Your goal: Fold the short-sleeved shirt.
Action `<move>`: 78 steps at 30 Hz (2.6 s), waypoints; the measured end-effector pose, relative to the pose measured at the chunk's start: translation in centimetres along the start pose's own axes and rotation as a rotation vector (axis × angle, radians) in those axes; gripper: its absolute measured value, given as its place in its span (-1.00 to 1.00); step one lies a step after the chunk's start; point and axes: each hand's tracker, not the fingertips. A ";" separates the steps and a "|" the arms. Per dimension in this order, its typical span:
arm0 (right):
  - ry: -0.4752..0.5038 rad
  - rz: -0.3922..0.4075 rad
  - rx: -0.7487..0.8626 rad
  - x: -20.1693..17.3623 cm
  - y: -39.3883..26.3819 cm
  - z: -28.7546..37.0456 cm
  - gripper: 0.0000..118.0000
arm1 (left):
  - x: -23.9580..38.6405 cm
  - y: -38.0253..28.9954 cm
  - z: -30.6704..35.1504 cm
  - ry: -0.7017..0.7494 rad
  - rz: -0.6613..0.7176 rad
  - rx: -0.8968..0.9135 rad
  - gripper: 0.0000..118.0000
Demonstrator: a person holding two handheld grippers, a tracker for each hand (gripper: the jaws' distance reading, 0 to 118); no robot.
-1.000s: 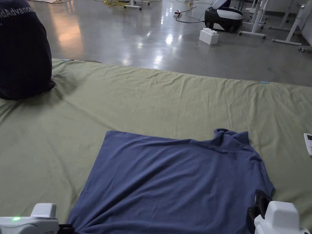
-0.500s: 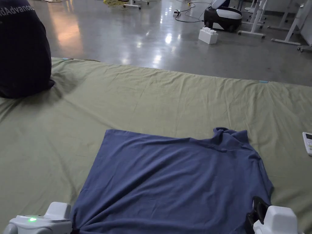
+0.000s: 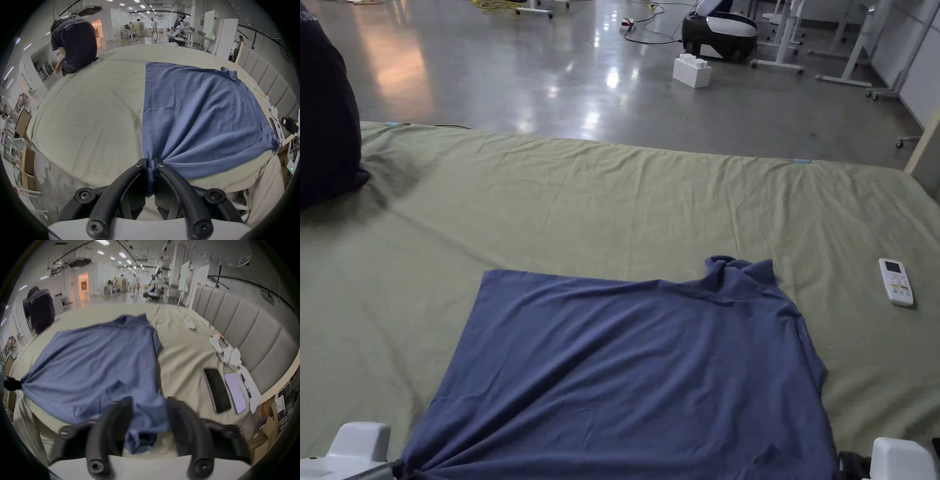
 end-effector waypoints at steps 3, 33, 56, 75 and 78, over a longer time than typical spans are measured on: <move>0.002 0.011 -0.116 0.6 -1.2 -1.1 0.28 | 0.0 -0.3 -0.6 -0.006 0.015 -0.015 -0.86; -0.030 0.103 -0.249 -0.1 -3.0 -2.3 -0.86 | 0.5 -1.1 -0.4 -0.032 0.038 0.041 -0.86; 0.014 -0.024 -0.121 0.6 12.5 -13.3 -0.85 | 0.8 16.2 -7.3 -0.048 0.131 0.179 -0.86; 0.030 0.015 0.007 0.3 12.1 -16.3 0.32 | 1.3 16.8 -10.9 -0.032 0.104 0.145 0.02; 0.040 -0.001 0.167 -0.1 11.7 -12.9 0.36 | 1.8 16.0 -8.1 -0.041 0.095 0.278 0.02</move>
